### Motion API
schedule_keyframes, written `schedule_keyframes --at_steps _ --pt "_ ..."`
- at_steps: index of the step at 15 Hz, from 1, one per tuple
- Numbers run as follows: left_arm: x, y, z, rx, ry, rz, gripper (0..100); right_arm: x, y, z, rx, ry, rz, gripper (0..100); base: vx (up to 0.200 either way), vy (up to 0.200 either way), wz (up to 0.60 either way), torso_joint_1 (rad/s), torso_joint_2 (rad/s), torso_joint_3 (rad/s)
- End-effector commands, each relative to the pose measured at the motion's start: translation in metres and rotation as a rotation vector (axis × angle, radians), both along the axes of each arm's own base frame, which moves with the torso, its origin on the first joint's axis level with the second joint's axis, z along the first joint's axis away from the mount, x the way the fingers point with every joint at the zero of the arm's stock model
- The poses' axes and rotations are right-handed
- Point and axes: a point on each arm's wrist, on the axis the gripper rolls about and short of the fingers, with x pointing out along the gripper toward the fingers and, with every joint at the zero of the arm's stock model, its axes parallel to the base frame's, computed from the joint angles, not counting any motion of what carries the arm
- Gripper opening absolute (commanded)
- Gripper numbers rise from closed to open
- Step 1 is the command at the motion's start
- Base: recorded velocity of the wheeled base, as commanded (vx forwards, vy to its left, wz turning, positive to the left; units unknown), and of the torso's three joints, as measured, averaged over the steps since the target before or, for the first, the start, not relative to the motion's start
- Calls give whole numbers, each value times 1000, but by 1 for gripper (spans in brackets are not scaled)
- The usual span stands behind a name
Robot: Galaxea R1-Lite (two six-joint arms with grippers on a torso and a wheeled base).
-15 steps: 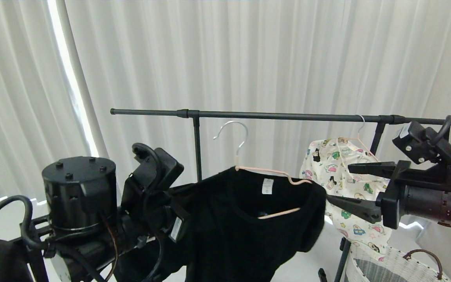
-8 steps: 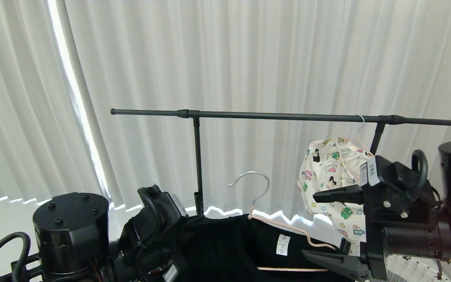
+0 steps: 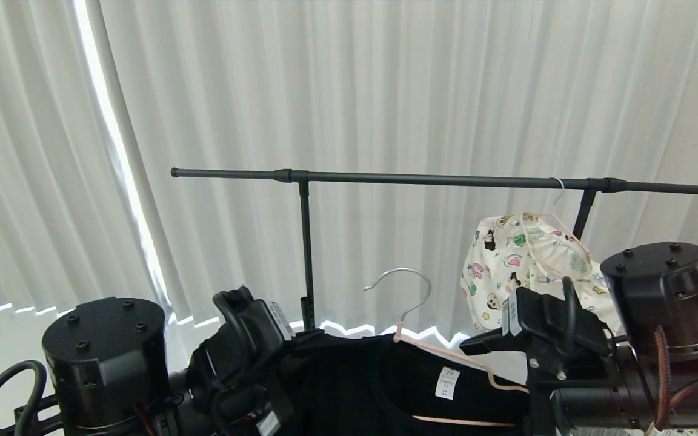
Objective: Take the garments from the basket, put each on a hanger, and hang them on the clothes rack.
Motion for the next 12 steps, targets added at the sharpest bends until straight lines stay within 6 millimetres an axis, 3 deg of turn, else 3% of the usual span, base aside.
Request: schedule_keyframes --at_steps 1,10,11,12 --pt "0 -1 0 -2 -2 -4 0 3 3 -6 -22 22 1 100 0 0 0 0 0 0" --pt "-3 -10 6 -19 -22 -47 0 10 2 -13 -60 36 -50 100 0 0 0 0 0 0" --pt "-2 -10 7 -22 -25 -47 0 10 1 -13 -61 35 -51 0 0 0 0 0 0 0" --pt "-1 -11 9 -26 -32 -45 0 11 2 -14 -62 36 -51 0 0 0 0 0 0 0"
